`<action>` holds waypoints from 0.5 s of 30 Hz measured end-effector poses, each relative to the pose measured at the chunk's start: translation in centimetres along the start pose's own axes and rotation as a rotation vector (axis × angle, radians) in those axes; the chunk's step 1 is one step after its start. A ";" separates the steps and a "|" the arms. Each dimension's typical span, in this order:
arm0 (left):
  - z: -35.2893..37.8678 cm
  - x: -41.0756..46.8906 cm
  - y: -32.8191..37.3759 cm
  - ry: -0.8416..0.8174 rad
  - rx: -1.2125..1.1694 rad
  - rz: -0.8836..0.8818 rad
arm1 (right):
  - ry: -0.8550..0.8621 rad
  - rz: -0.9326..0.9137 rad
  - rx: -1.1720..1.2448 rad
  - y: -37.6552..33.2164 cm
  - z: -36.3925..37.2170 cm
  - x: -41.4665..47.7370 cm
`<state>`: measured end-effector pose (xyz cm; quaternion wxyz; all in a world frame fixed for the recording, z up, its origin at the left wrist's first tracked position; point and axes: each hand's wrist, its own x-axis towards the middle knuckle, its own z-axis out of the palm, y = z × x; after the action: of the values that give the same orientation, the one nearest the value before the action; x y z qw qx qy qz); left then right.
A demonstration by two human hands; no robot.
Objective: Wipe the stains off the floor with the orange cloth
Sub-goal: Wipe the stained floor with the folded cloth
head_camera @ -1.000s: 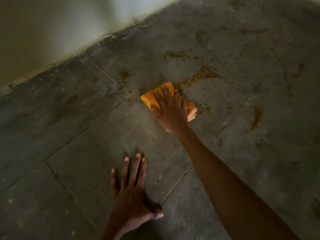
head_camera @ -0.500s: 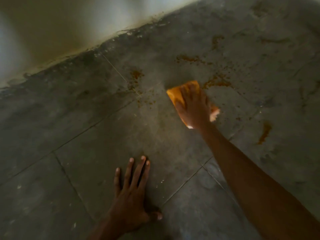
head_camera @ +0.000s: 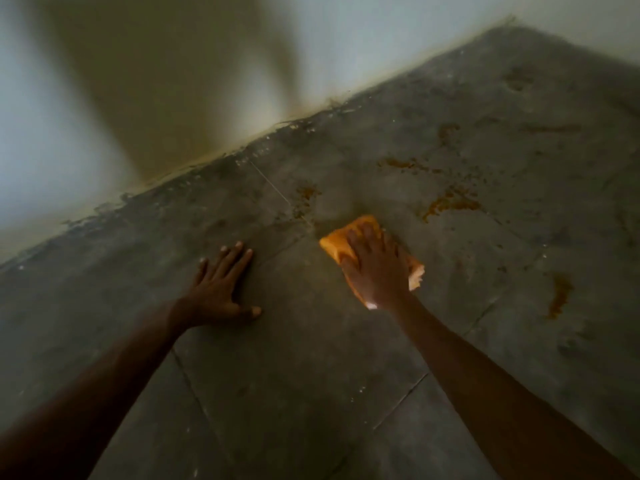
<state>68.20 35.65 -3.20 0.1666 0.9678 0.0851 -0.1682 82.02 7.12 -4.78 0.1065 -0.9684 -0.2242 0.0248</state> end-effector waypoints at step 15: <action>1.6 1.0 0.2 0.002 -0.046 -0.084 | 0.057 0.030 0.005 -7.3 1.1 11.5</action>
<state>68.65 35.02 -4.92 0.1815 0.9595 0.1295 -0.1721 89.12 18.75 -4.30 0.1146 -0.9718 -0.2063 -0.0009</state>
